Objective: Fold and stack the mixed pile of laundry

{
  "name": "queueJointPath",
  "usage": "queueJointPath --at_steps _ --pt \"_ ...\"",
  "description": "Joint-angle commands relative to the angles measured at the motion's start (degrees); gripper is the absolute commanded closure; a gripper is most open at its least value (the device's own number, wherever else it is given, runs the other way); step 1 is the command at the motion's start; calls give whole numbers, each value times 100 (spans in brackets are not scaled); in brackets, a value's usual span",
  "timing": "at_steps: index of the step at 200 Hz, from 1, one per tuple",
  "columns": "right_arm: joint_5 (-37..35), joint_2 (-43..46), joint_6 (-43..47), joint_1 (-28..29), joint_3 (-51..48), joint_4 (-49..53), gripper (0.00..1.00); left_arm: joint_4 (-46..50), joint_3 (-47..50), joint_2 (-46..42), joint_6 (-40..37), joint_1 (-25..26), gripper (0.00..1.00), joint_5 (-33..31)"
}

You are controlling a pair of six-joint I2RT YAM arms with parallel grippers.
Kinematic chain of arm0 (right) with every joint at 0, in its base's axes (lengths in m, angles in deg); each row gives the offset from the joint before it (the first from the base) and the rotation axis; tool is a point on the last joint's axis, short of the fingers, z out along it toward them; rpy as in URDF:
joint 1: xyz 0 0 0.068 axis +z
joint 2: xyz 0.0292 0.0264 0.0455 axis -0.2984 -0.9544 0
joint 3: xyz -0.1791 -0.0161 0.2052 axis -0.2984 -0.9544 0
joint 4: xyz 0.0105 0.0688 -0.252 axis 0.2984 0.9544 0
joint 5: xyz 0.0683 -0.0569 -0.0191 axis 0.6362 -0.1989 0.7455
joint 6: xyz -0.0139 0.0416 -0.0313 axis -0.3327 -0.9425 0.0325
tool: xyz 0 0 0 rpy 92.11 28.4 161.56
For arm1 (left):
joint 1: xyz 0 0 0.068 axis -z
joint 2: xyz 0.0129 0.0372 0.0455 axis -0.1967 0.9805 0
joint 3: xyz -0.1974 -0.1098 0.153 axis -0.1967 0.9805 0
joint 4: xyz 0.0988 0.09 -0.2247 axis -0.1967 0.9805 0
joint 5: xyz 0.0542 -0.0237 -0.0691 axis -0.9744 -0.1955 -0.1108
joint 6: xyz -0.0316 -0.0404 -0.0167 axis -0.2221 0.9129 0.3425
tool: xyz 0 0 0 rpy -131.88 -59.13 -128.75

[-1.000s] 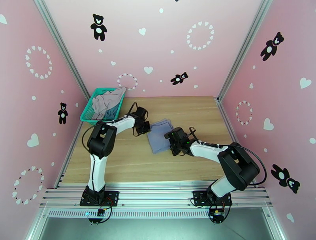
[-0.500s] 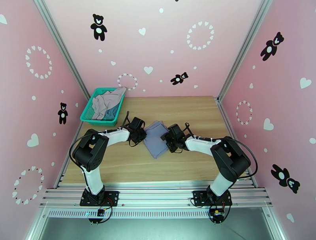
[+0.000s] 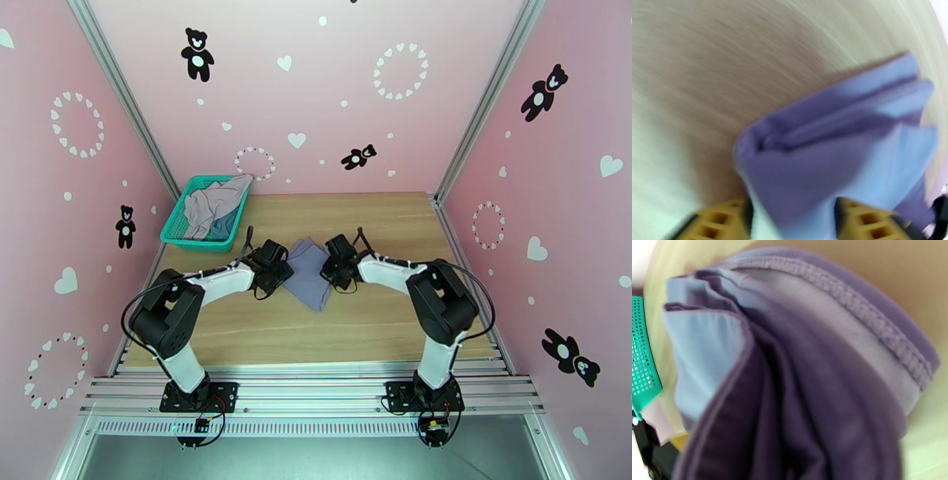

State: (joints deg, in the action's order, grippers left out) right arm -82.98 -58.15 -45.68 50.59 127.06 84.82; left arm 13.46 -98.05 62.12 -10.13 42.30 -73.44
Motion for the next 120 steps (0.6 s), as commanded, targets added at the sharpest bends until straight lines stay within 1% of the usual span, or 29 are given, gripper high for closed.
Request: queueJointPath --at_steps 1,13,30,55,76,90,106,120 --pt "-531 -643 2083 -178 1403 1368 100 724 -266 -468 -416 19 17 -594" --pt "-634 -959 2627 -298 2000 1649 100 894 -385 -660 -613 24 15 -761" --pt "-630 -1371 3117 -532 2603 1717 100 1161 -543 -890 -868 22 13 -1006" --pt "-246 -1999 3594 -871 3490 1728 100 1454 -699 -1085 -1149 17 12 -1224" --pt "54 -2685 4102 -1005 4528 2033 100 1530 -719 -1147 -1265 21 12 -1225" --pt "85 -3249 4550 -1037 5458 2523 100 1533 -710 -1150 -1319 23 12 -1167" --pt "-81 -3807 5010 -1054 6418 3090 100 1567 -702 -1149 -1360 19 12 -1105" --pt "-260 -4068 5287 -1093 6835 3259 100 1595 -673 -1165 -1393 22 12 -1073"
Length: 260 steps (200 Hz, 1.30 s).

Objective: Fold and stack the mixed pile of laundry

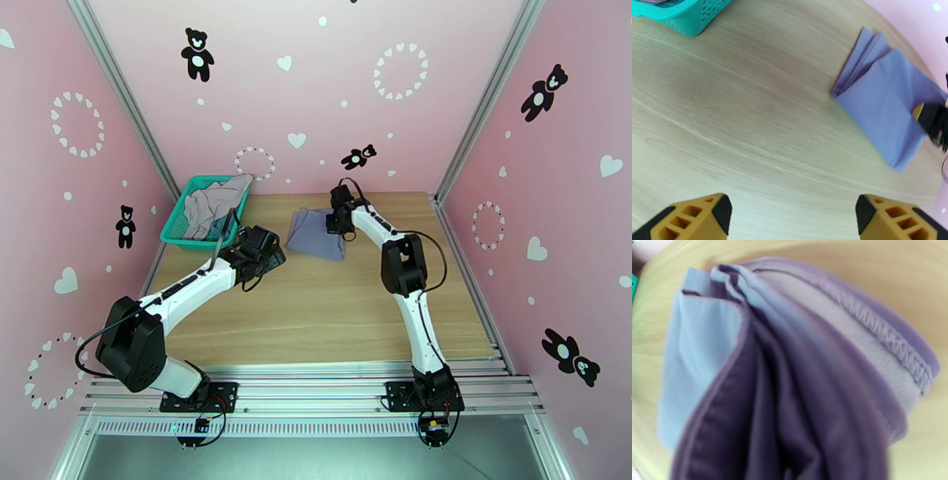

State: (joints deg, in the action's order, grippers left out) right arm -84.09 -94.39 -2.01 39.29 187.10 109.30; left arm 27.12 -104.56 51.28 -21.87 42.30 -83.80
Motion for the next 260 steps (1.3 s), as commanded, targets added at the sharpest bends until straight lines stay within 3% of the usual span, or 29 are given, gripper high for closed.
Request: queueJointPath --at_steps 1,78,150,172,202,220,225,260 --pt "-160 -458 936 33 844 812 100 229 -18 -82 -221 19 12 -37" --pt "-441 -671 1199 -452 1172 477 100 440 55 -214 -341 27 12 -160" --pt "-825 -1093 1673 -469 1940 292 98 605 82 -277 -358 23 12 -204" --pt "-978 -1158 1792 -470 2050 226 85 653 64 -271 -380 25 12 -230" --pt "-1111 -1149 1874 -479 2061 185 51 662 81 -261 -381 26 12 -238" --pt "-1089 -1067 1841 -493 2054 205 35 668 75 -277 -377 31 11 -239" --pt "-1081 -1021 1805 -505 2057 217 27 672 65 -287 -386 21 12 -247" --pt "-900 -447 1393 -714 2053 346 14 796 -169 -428 -516 18 11 -380"
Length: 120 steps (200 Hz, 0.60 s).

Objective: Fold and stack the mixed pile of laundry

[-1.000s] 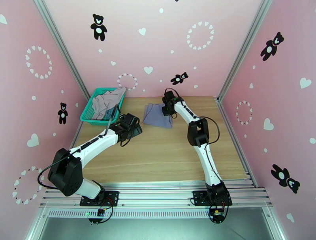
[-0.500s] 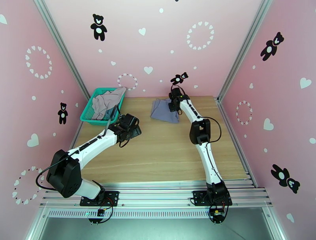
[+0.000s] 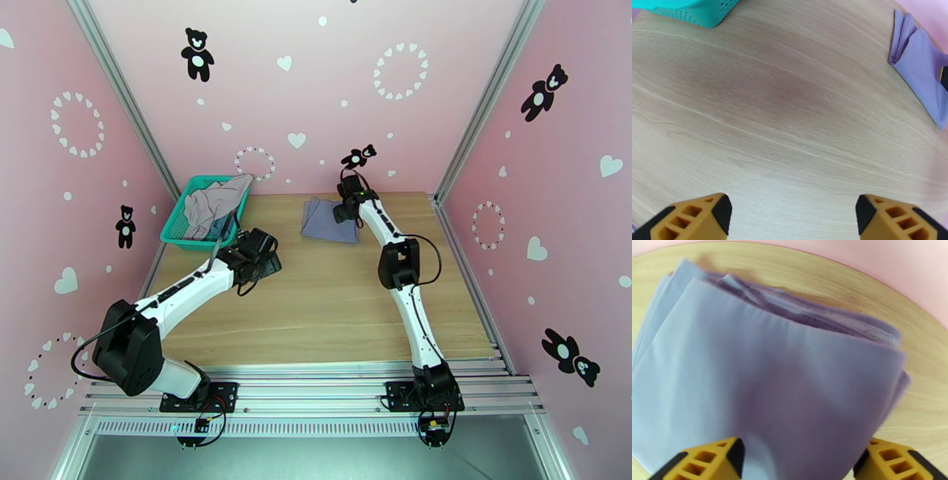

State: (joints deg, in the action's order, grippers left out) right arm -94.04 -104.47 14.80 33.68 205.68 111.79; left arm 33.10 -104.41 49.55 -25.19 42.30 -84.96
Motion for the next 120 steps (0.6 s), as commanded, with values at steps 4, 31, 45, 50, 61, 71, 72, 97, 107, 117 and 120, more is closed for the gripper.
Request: queueJointPath --at_steps 4,31,45,50,61,71,72,97,107,117,120 --pt "114 656 -330 -179 196 138 13 230 -237 -278 -216 18 11 -300" --pt "179 1392 -602 -269 11 677 3 536 -731 -459 -474 -38 11 -543" --pt "394 1868 -863 -264 -506 994 3 698 -979 -508 -599 -152 11 -522" --pt "489 2072 -990 -263 -791 1061 5 766 -1080 -515 -629 -208 12 -510" --pt "903 2494 -1267 -261 -1550 1120 16 873 -1278 -505 -741 -323 12 -443" --pt "1340 2869 -1508 -260 -2332 1012 36 928 -1437 -491 -864 -456 13 -375" --pt "1385 2898 -1527 -252 -2400 995 39 934 -1454 -486 -874 -471 13 -368" --pt "1966 3505 -1957 -160 -4156 333 92 1023 -1895 -318 -1122 -957 13 -66" --pt "1979 3561 -2055 -115 -4535 166 100 995 -2056 -229 -1192 -1191 13 129" --pt "2010 3498 -2099 -73 -4758 47 100 961 -2219 -125 -1249 -1420 13 331" --pt "2015 3463 -2127 -61 -4797 36 100 947 -2263 -92 -1271 -1485 13 388"
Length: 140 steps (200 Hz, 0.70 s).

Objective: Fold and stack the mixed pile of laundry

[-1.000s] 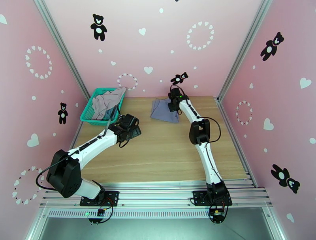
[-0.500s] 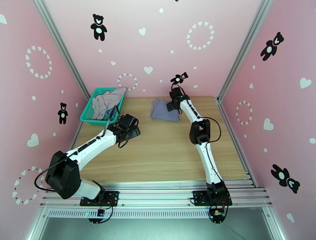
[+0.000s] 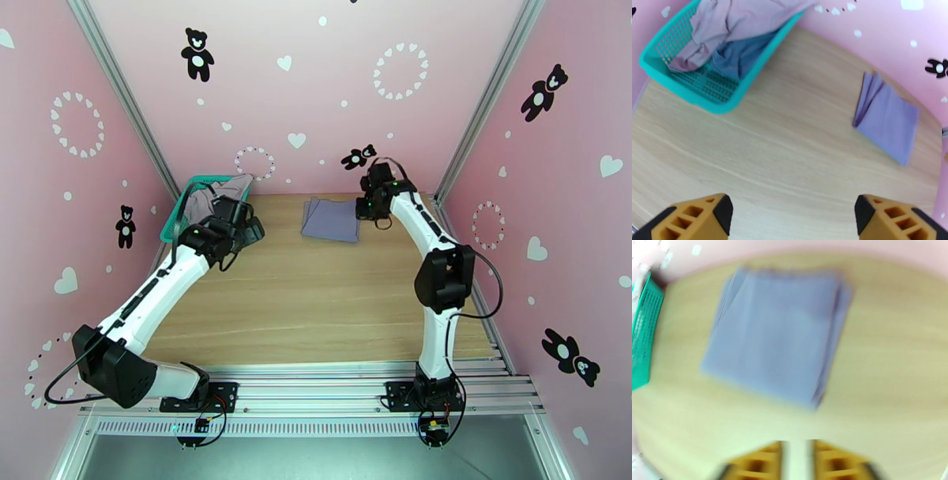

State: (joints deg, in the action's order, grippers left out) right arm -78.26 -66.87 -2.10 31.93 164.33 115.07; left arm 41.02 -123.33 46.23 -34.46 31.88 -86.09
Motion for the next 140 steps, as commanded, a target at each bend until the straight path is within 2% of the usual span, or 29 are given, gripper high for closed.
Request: queueJointPath --at_steps 1,33,70,101,140 --pt "439 -310 -442 119 -670 -296 100 148 -387 257 -352 -461 13 523" --pt "375 -873 -580 222 -723 -504 100 82 -934 712 -581 -1073 13 921" --pt "-19 -1404 -659 222 -538 -827 100 -195 -1278 1180 -915 -1540 11 1328" --pt "-402 -1687 -703 198 -253 -956 100 -272 -1453 1616 -1207 -1686 10 1475" --pt "-631 -2045 -755 136 225 -1037 100 -128 -1756 2164 -1391 -1775 8 1269"
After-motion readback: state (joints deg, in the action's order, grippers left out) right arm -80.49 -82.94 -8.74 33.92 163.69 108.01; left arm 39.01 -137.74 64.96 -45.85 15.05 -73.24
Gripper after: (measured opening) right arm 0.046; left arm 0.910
